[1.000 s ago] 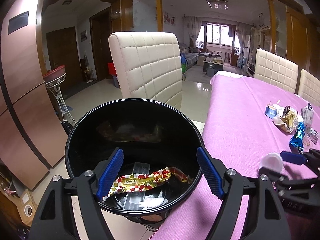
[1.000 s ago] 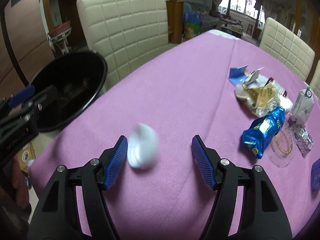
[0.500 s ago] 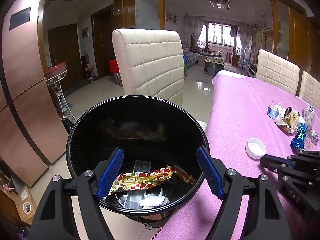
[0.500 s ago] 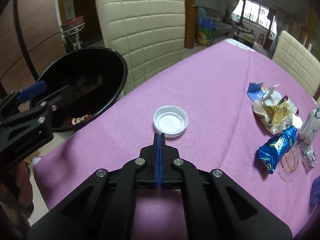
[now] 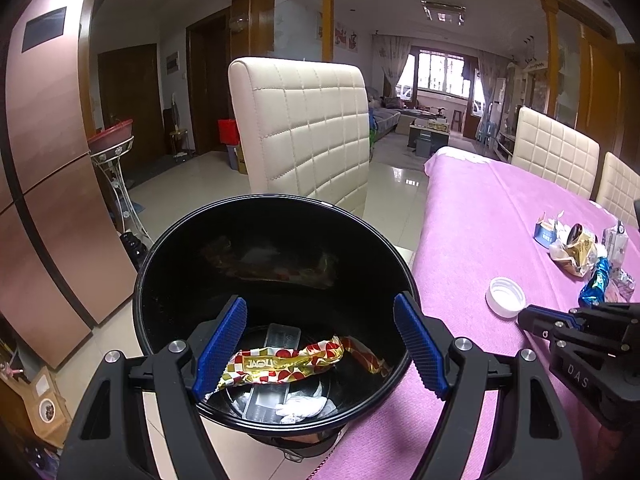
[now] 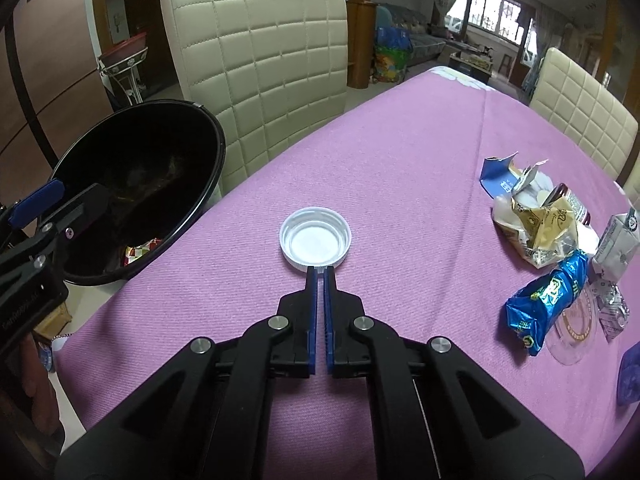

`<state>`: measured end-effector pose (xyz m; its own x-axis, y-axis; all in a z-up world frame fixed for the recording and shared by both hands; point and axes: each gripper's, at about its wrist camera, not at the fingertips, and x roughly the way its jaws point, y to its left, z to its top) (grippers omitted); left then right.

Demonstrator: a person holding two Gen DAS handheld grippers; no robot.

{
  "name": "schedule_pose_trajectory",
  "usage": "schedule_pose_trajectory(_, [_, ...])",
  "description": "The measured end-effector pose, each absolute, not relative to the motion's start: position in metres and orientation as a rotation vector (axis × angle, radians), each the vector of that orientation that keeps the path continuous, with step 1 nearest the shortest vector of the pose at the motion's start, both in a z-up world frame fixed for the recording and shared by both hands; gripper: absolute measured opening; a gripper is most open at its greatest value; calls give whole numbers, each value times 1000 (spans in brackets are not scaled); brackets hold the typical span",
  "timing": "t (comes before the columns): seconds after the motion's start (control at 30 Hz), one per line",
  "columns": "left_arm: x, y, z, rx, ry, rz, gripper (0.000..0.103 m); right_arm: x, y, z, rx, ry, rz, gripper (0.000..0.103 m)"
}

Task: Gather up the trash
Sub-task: 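Lower the right tool and grasp the white bottle cap from the table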

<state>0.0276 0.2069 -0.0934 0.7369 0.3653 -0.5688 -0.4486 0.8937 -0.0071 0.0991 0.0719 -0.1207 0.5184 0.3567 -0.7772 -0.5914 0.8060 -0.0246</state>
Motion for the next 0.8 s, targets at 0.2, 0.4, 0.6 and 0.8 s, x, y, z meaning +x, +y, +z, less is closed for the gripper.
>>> schedule_pose_trajectory(0.2, [26,208,-93,-152,591,450,74,95,70,-120,-294,841,575,51])
schedule_pose_trajectory(0.4, [27,208,-93,-150,596,445,74,100,75,-115,-295,806,562,74])
schedule_pose_trajectory(0.6, [30,211,-93,-149,596,451,74,127,89,-123,-292,862,564,67])
schedule_pose_trajectory(0.8, [33,215,-92,-159,595,455,74,127,95,-120,-295,867,592,41])
